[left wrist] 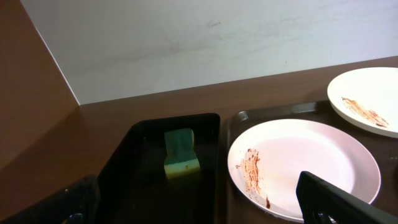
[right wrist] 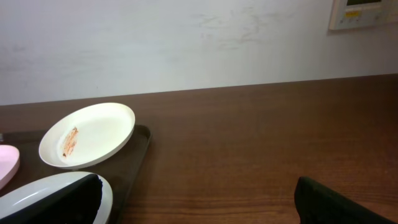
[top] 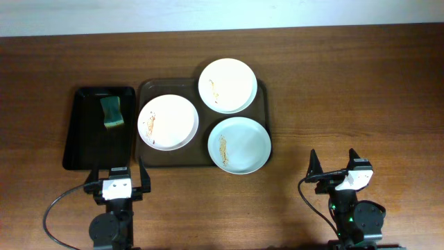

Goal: Clean dirty plates on tray and stack at the side

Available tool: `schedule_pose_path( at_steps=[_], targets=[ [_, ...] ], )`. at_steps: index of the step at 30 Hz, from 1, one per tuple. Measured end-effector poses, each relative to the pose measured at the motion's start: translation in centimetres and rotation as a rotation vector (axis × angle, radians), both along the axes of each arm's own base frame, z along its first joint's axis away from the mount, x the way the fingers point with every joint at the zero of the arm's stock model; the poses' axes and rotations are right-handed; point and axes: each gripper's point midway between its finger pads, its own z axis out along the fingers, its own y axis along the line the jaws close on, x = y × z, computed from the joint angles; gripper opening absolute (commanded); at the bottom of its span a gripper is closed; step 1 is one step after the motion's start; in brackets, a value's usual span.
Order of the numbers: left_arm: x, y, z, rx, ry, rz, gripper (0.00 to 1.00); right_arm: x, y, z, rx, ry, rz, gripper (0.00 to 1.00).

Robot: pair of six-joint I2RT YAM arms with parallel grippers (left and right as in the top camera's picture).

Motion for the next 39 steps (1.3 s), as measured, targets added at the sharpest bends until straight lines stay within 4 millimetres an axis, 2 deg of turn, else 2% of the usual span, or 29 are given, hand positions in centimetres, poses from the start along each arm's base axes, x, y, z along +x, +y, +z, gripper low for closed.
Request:
schedule_pose_path(
  at_steps=[12, 20, 26, 28, 31, 33, 39],
  targets=[
    [0.0, 0.0, 0.0, 0.0, 0.0, 0.0, 0.99, 0.0, 0.1, 0.2, 0.001, -0.01, 0.005, 0.99],
    [0.0, 0.0, 0.0, 0.0, 0.0, 0.0, 0.99, -0.1, 1.5, 1.3, 0.005, -0.046, 0.087, 0.98],
    [0.0, 0.0, 0.0, 0.0, 0.0, 0.0, 0.99, -1.1, 2.3, 4.9, 0.007, -0.039, 0.132, 0.98],
    [0.0, 0.0, 0.0, 0.0, -0.001, 0.0, 0.99, -1.3, 2.4, 6.7, 0.009, -0.02, 0.14, 0.98],
    [0.0, 0.0, 0.0, 0.0, -0.002, 0.0, 0.99, -0.6, 2.6, 8.7, 0.016, 0.059, 0.15, 0.98],
    [0.0, 0.0, 0.0, 0.0, -0.002, 0.0, 0.99, 0.1, 2.6, 9.4, 0.021, 0.136, 0.15, 0.98],
    [0.0, -0.1, 0.7, 0.001, -0.028, -0.005, 0.99, 4.2, 2.7, 10.8, 0.052, 0.503, 0.15, 0.98]
  ],
)
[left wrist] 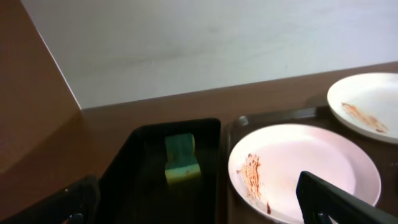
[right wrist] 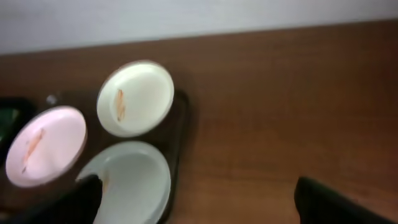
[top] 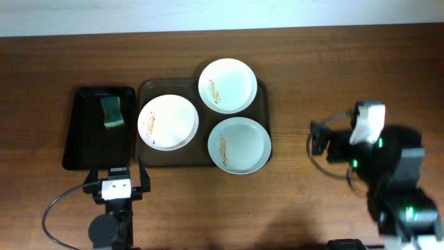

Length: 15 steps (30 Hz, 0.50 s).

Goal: Clean dirty plates on tray and stack at the side

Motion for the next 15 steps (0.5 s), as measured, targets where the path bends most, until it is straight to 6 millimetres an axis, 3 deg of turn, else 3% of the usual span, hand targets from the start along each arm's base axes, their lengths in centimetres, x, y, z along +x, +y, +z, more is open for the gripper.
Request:
schedule_pose_path(
  at_steps=[4, 6, 10, 12, 15],
  targets=[
    [0.0, -0.7, -0.7, -0.004, 0.029, -0.043, 0.99, 3.8, 0.5, 0.2, 0.02, 0.098, 0.02, 0.98],
    [0.1, -0.9, -0.8, -0.005, 0.03, -0.051, 0.99, 5.2, 1.4, -1.4, 0.057, 0.151, 0.063, 0.98],
    [0.1, -1.5, -0.1, -0.008, 0.003, -0.088, 0.99, 6.3, 3.0, -4.3, 0.127, 0.248, 0.129, 0.93],
    [0.2, -1.7, 0.6, -0.03, -0.027, -0.096, 0.99, 6.8, 3.3, -5.0, 0.149, 0.265, 0.14, 0.93],
    [0.3, -1.8, 1.2, -0.071, 0.002, -0.1, 0.99, 7.5, 3.5, -4.5, 0.174, 0.237, 0.136, 0.93]
  ],
)
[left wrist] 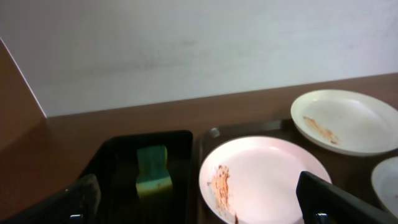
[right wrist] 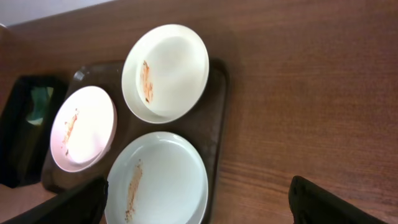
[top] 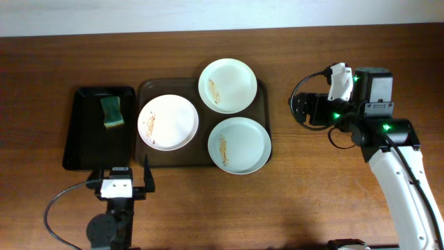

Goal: Clean dirty plates on tray and stack at the side

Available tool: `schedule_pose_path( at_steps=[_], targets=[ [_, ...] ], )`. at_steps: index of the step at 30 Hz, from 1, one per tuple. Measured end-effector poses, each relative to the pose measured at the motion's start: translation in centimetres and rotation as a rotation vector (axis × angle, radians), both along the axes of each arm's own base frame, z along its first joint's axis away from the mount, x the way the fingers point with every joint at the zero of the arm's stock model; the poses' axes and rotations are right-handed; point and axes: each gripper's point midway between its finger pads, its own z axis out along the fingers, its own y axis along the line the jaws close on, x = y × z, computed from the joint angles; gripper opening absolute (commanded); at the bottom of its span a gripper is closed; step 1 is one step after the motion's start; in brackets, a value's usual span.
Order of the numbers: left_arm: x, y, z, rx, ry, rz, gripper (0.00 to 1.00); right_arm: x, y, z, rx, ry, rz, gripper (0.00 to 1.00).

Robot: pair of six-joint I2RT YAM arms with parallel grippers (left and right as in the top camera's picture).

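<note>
Three smeared plates lie on the brown tray: a pink one at the left, a cream one at the back, and a pale one at the front right. A green sponge lies in the black tray further left. My left gripper stands open at the table's front, facing the pink plate and the sponge. Raised to the right of the brown tray, my right gripper is open and empty, looking down on the pale plate and cream plate.
Bare wooden table stretches to the right of the brown tray and along the front. A white wall borders the table's far edge. The right arm's cable loops beside its wrist.
My right gripper has moved left, closer to the brown tray, and its camera now looks down on all three plates. The left gripper has shifted slightly to the right. The plates and the sponge lie as before.
Both grippers first rested open at the table's front edge. Then the right arm was up and out over the bare table right of the tray. Now it hangs nearer the tray beside the cream plate, while the left has barely shifted.
</note>
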Motion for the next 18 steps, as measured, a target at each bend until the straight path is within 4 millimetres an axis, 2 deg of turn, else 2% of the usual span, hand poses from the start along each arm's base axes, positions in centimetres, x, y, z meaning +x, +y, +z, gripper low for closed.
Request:
schedule_pose_path(
  at_steps=[2, 5, 7, 8, 10, 11, 12, 15, 16, 18],
  targets=[
    [0.4, 0.0, 1.7, -0.017, 0.029, -0.002, 0.99, 0.1, 0.2, 0.1, 0.009, -0.004, -0.003, 0.91],
    [1.8, -0.3, 5.9, -0.027, 0.049, -0.021, 0.99, 0.0, 1.2, 0.2, 0.02, 0.001, 0.013, 0.87],
    [3.4, -0.5, 8.9, -0.031, 0.057, -0.038, 0.99, -0.2, 1.6, 0.1, 0.023, 0.013, 0.004, 0.87],
    [4.9, -0.5, 10.9, -0.034, 0.082, -0.043, 0.99, -0.1, 1.7, 0.1, 0.024, 0.012, -0.005, 0.86],
    [6.3, -0.5, 11.6, -0.042, 0.167, -0.047, 0.99, 0.0, 1.8, 0.2, 0.03, 0.016, -0.019, 0.83],
    [8.0, -0.5, 13.0, -0.046, 0.219, -0.048, 0.99, 0.1, 2.0, 0.3, 0.036, 0.013, -0.025, 0.82],
    [9.4, -0.4, 13.6, -0.05, 0.269, -0.048, 0.99, 0.2, 2.1, 0.4, 0.038, 0.011, -0.038, 0.81],
    [12.5, -0.2, 14.1, -0.062, 0.424, -0.045, 0.99, 0.6, 2.7, 0.7, 0.04, -0.001, -0.071, 0.77],
    [14.2, -0.2, 15.0, -0.066, 0.482, -0.045, 0.99, 0.7, 3.2, 0.8, 0.04, -0.009, -0.083, 0.77],
    [15.6, -0.1, 15.1, -0.073, 0.569, -0.043, 0.99, 1.0, 4.1, 1.3, 0.041, -0.032, -0.094, 0.78]
  ],
)
